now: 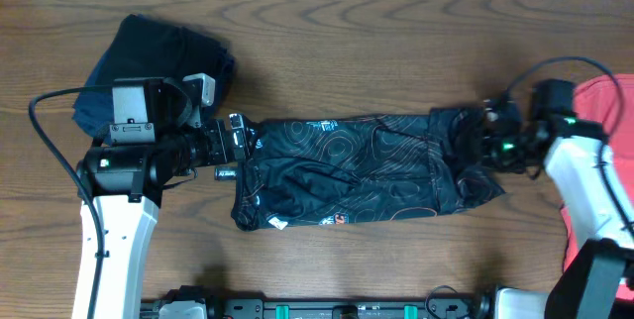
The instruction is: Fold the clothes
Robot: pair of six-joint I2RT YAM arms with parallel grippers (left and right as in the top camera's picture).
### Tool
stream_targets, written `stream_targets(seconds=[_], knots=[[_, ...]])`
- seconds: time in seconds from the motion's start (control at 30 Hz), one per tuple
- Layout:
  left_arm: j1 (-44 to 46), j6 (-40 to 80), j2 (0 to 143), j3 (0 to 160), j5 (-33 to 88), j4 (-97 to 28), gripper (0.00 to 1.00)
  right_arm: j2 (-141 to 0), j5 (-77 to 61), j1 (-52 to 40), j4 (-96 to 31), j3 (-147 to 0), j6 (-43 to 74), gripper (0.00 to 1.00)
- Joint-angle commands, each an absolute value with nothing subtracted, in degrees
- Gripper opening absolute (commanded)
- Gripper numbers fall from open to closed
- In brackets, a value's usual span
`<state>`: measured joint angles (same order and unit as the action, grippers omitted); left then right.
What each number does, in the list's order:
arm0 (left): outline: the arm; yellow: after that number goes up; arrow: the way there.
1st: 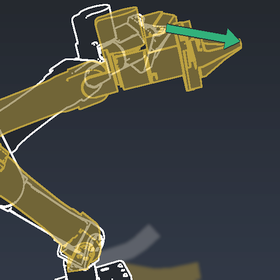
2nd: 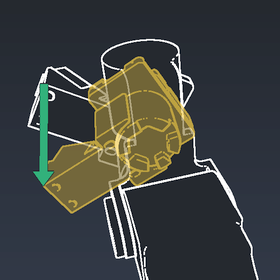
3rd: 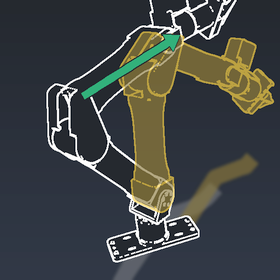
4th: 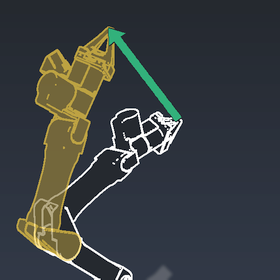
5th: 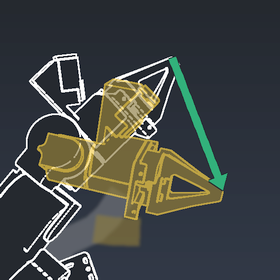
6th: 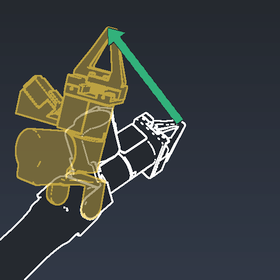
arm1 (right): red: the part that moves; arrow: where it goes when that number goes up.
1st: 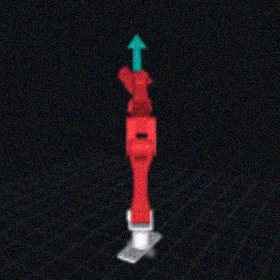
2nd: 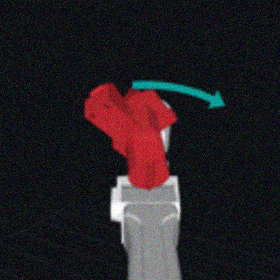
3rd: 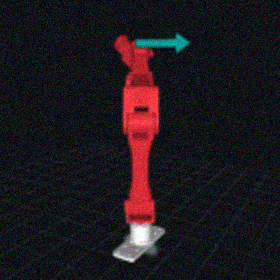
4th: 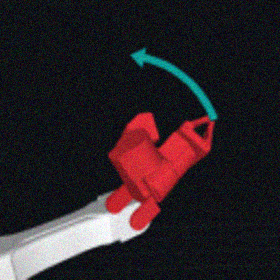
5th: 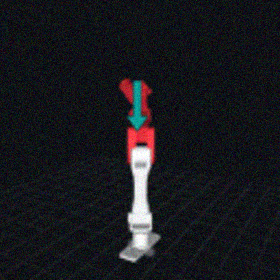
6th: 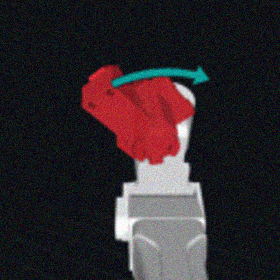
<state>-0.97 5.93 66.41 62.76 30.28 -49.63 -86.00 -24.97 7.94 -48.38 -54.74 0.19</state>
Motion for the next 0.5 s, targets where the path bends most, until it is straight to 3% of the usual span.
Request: stream_targets(seconds=[0.0, 0.47], knots=[[-1.2, 5.0, 66.2, 63.7, 30.8, -49.6, 0.98, -84.9, -20.0, 0.6, -48.9, -55.5, 5.5, 0.01], [-1.2, 5.0, 66.2, 63.7, 30.8, -49.6, 0.98, -89.9, -18.6, -22.4, -37.0, -55.4, 22.7, 0.02]])
